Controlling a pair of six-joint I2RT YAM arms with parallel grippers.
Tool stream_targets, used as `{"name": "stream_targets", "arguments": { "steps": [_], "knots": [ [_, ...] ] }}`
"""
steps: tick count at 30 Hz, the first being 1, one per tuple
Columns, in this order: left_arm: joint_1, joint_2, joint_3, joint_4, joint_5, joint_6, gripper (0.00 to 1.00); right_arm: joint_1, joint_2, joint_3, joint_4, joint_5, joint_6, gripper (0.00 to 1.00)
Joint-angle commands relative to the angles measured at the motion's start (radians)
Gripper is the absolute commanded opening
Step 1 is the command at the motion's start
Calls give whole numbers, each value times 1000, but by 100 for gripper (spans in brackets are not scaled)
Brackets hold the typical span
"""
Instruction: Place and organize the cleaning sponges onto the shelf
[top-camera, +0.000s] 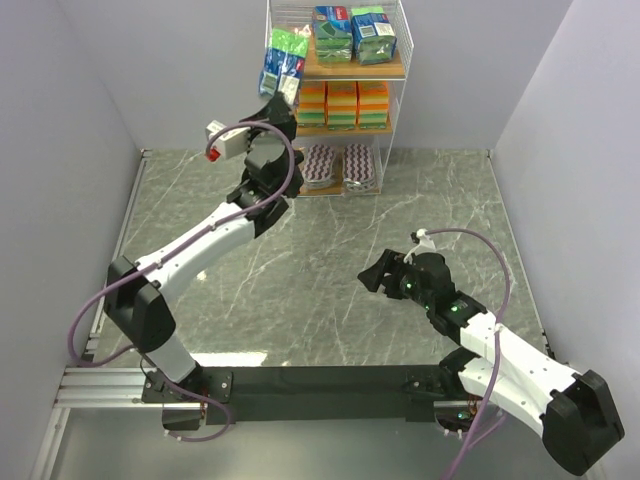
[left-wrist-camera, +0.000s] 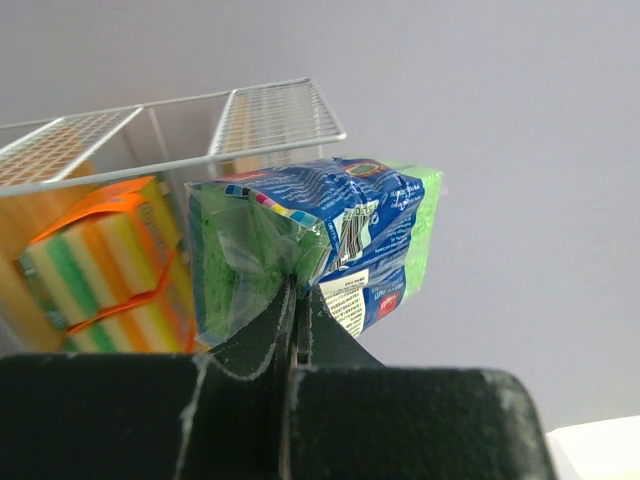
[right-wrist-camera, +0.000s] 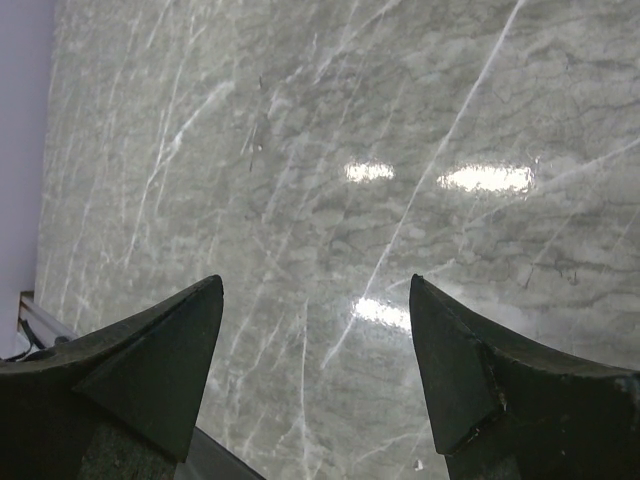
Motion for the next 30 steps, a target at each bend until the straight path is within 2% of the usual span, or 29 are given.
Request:
{"name": "stream_targets", "arguments": {
  "steps": [1,5,8,16,22,30],
  "knots": [
    [-1,27,113,48,-43,-39,1,-6,-23,-2,12,-16,-12,81],
    [-1,78,176,42,-75,-48,1,-6,-32,-4,12,-19,-18,82],
    [8,130,233,37,-34,-65,1,-9,-29,1,12,-27,-24,81],
    [20,268,376,168,-5,6,1,-10,-35,-2,12,-53,-31,82],
    [43,355,497,119,21,-40,1,-15,-47,1,-17,-62,-50,81],
    [54,392,543,134,-3,-34,1,-23,-49,1,-27,-82,-70,82]
  ]
}}
